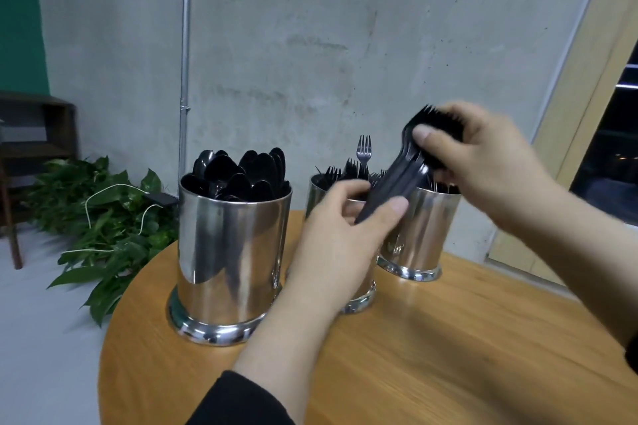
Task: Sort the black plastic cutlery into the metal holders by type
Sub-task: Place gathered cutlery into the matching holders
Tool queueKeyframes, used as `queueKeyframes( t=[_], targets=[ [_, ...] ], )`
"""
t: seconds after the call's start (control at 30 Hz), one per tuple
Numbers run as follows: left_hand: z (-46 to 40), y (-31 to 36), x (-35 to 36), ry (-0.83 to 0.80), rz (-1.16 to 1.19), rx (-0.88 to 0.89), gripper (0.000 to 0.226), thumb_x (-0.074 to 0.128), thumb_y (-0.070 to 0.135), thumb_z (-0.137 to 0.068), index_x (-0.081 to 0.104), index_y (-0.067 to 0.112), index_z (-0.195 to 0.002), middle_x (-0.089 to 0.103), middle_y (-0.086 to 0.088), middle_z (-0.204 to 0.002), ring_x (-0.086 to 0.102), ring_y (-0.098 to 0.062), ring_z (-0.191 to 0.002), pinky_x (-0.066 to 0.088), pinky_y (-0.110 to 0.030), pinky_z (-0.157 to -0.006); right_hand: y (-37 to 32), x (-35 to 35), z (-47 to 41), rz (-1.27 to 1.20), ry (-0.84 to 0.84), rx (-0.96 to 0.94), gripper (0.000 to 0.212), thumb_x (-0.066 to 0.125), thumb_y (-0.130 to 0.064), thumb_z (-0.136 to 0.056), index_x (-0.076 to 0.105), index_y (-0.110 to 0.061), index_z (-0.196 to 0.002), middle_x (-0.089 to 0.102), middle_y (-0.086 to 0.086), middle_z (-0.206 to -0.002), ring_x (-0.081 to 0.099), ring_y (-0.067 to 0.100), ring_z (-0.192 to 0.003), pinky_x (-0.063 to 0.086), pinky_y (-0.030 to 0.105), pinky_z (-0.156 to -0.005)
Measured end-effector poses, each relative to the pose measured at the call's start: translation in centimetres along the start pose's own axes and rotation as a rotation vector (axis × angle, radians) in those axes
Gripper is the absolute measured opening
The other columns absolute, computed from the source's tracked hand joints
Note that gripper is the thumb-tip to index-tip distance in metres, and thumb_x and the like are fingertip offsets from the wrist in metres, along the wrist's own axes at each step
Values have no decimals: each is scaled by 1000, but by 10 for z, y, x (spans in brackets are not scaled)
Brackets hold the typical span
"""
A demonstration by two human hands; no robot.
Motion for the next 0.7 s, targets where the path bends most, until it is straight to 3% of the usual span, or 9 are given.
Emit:
queueKeyframes(
  t=[0.07, 0.13, 0.2, 0.3, 0.4, 0.5, 0.57, 0.63, 0.7],
  targets=[
    [-3, 2, -12, 201, -109, 125, 25, 69, 41, -93, 67, 34, -117, 68, 17, -105, 62, 6, -96, 44, -10, -81, -7, -10, -18, 86, 103, -72, 6, 64, -24, -98, 62, -22, -93, 64, 3, -72, 58, 16, -59, 53, 45, -63],
    [-3, 3, -16, 273, -193, 196, 23, 62, 26, -98, 68, 29, -120, 66, 17, -115, 59, 6, -105, 45, -16, -94, -7, -8, -33, 165, 142, -118, 6, 62, -25, -100, 59, -19, -98, 63, 1, -71, 56, 15, -57, 49, 37, -60],
    [-3, 1, -14, 240, -315, 209, 34, 57, 18, -100, 64, 26, -132, 61, 16, -130, 52, 5, -116, 39, -12, -103, -1, 3, -44, 214, 123, -128, 10, 61, -24, -100, 60, -14, -101, 64, 5, -76, 56, 16, -57, 45, 30, -58],
    [-4, -3, -9, 163, -435, 181, 48, 52, 18, -101, 52, 25, -148, 49, 16, -150, 39, 10, -128, 17, 10, -96, 15, 24, -50, 305, 65, -128, 12, 62, -26, -98, 64, -16, -105, 64, 3, -77, 57, 20, -64, 45, 31, -62],
    [-4, -3, -7, 115, -468, 171, 54, 49, 20, -102, 43, 26, -155, 40, 16, -159, 31, 5, -142, 14, 0, -105, 27, 43, -43, 413, -39, -118, 14, 62, -29, -99, 65, -20, -108, 62, -4, -80, 57, 19, -76, 38, 31, -66],
    [-4, -4, -6, 106, -490, 171, 56, 48, 21, -102, 39, 26, -157, 36, 16, -162, 28, 3, -146, 14, -5, -108, 34, 59, -31, 497, -140, -130, 20, 55, -28, -103, 65, -13, -112, 65, 2, -95, 58, 22, -89, 40, 32, -73],
    [-5, -5, -5, 100, -493, 171, 58, 49, 20, -101, 38, 25, -157, 34, 15, -163, 29, 0, -146, 15, -6, -110, 38, 70, -23, 595, -231, -209, 30, 45, -29, -106, 66, -10, -116, 66, 7, -115, 56, 29, -108, 43, 39, -89],
    [-6, -7, -3, 86, -494, 182, 60, 49, 19, -100, 37, 24, -158, 33, 14, -164, 34, -5, -146, 22, -15, -117, 45, 78, -14, 676, -312, -185, 41, 35, -36, -108, 59, -19, -137, 54, -3, -145, 42, 24, -134, 33, 43, -105],
    [-6, -8, -1, 64, -491, 193, 61, 49, 19, -100, 35, 26, -159, 31, 14, -165, 29, -2, -149, 25, -22, -120, 50, 81, -6, 707, -341, -141, 48, 29, -40, -107, 43, -25, -151, 40, -10, -157, 28, 15, -146, 23, 42, -108]
  ],
)
Point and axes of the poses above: each hand's wrist, its own z-axis away from the middle knuckle, its own x-axis out of the palm, y = z × x, the point moved 4 cm from there along -z, towards the middle knuckle
